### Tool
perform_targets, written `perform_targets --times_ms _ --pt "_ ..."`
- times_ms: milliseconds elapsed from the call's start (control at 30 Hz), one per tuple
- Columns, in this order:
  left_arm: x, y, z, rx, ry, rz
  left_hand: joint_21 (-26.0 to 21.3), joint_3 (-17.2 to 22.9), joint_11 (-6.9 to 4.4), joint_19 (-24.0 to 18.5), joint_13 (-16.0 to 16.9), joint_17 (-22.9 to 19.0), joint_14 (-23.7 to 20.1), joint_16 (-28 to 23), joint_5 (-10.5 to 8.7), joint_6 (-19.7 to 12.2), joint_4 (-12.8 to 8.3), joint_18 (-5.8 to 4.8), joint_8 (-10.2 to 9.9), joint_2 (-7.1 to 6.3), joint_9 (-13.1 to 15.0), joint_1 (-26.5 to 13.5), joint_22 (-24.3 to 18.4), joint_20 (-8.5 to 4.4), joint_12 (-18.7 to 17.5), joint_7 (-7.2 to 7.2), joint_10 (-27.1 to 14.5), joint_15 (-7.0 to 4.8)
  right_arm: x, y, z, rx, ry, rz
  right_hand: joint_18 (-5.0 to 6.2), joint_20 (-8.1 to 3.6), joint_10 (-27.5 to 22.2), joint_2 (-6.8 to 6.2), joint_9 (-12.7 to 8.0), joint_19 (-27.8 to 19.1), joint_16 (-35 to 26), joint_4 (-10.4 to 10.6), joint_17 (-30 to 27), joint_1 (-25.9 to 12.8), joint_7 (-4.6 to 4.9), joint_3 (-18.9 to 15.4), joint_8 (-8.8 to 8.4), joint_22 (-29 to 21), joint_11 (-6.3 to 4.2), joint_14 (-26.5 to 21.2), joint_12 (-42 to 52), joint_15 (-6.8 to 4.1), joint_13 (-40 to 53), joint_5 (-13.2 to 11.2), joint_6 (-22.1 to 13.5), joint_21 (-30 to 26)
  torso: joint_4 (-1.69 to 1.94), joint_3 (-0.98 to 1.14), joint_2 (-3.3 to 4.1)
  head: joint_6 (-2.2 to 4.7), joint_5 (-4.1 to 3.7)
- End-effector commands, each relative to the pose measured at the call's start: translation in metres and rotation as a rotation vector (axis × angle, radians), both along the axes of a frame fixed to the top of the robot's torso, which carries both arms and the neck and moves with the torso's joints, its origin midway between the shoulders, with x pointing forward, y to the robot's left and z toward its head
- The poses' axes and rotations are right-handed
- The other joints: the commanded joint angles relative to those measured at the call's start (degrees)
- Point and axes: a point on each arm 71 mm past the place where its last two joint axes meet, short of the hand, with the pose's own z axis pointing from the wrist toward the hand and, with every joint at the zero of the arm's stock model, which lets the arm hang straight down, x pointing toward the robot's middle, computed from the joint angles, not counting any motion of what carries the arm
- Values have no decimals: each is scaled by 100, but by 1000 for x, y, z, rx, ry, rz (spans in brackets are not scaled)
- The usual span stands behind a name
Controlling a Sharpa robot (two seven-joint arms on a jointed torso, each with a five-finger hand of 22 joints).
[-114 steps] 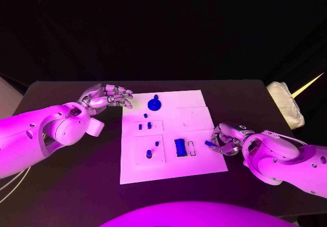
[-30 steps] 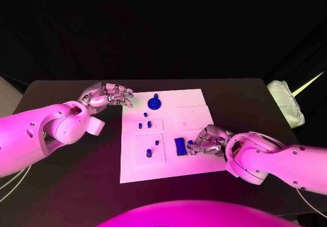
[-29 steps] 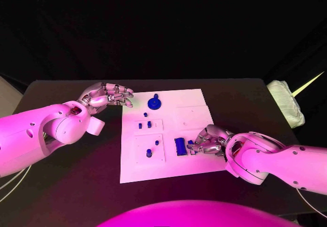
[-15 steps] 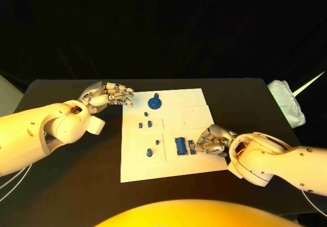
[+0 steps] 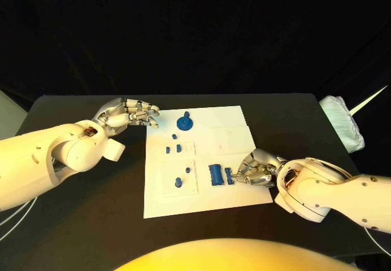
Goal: Assemble the parts on the task board
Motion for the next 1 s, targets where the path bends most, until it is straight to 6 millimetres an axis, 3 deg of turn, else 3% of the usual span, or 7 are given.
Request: perform_targets --times_ms 33,400,567,600,700,733,1000 --pt "-1 -2 1 -12 -4 -10 -13 -2 -15 38 10 7 -34 -32 19 -28 42 63 -30 13 -6 11 -6 4 32 -7 -34 -10 0 1 -1 -12 -4 41 1 8 571 -9 -13 27 33 -58 1505 100 -1 0 -42 453 -32 597 -17 -27 1480 -143 28 -34 3 -1 -3 13 5" --pt "1 -4 1 -35 -4 -1 -25 -5 -14 47 10 13 -35 -33 19 -30 53 62 -29 13 -7 11 -17 5 37 -7 -39 -9 30 -8 22 246 -165 51 101 81 475 -11 -101 -150 -11 -54 1423 197 155 -93 -259 208 99 577 -220 76 1382 -92 -273 -783 5 -16 -59 176 17" --pt "6 -5 0 -66 -17 42 -31 -7 -15 46 10 14 -38 -35 18 -37 48 61 -33 4 -9 17 -21 5 37 -11 -42 -9 70 -21 44 444 -267 3 352 176 24 47 -119 -647 -512 -186 628 463 254 -21 -364 -498 188 348 -1076 160 966 -8 -450 -2667 11 -64 -184 365 50" --pt "7 -5 0 -72 -20 52 -34 -7 -16 45 10 14 -40 -36 17 -42 46 61 -35 1 -10 20 -22 6 38 -14 -42 -9 77 -23 46 469 -280 -8 528 220 -429 80 -122 -1113 -1028 -239 -53 567 312 32 -405 -1064 249 75 -1851 207 581 -46 -554 -4114 10 -69 -202 390 57" --pt "13 -5 -1 -96 -32 98 -69 15 -43 23 19 15 -63 -54 17 -37 19 56 -28 13 -8 71 -44 10 67 -53 11 -17 99 -28 54 540 -318 -40 551 337 -1408 99 -91 -1477 -2154 -309 -1272 685 400 125 -418 -1465 334 -514 -3588 307 -404 -81 -715 -4677 11 -91 -268 504 82" --pt "15 -5 -2 -107 -36 118 -88 19 -50 9 14 8 -90 -81 14 -19 19 52 -15 13 -3 75 -55 14 60 -72 17 -15 107 -29 56 562 -332 -49 546 422 -2279 108 -97 -1776 -3586 -329 -2639 780 473 274 -450 -1749 417 -1330 -5252 409 -1475 -117 -839 -5015 15 -98 -289 539 87" --pt "35 -8 -13 -168 -75 245 -452 -28 26 -198 -102 -248 -392 -943 1 -134 116 40 -46 -113 -76 10 -317 152 -566 -230 184 153 159 -29 60 676 -389 -95 565 1006 -2442 -115 -317 -3112 -6385 -371 -4085 940 775 945 -745 -3577 825 -2461 -7484 886 -4405 -271 -1140 -5563 66 -91 -449 829 65"
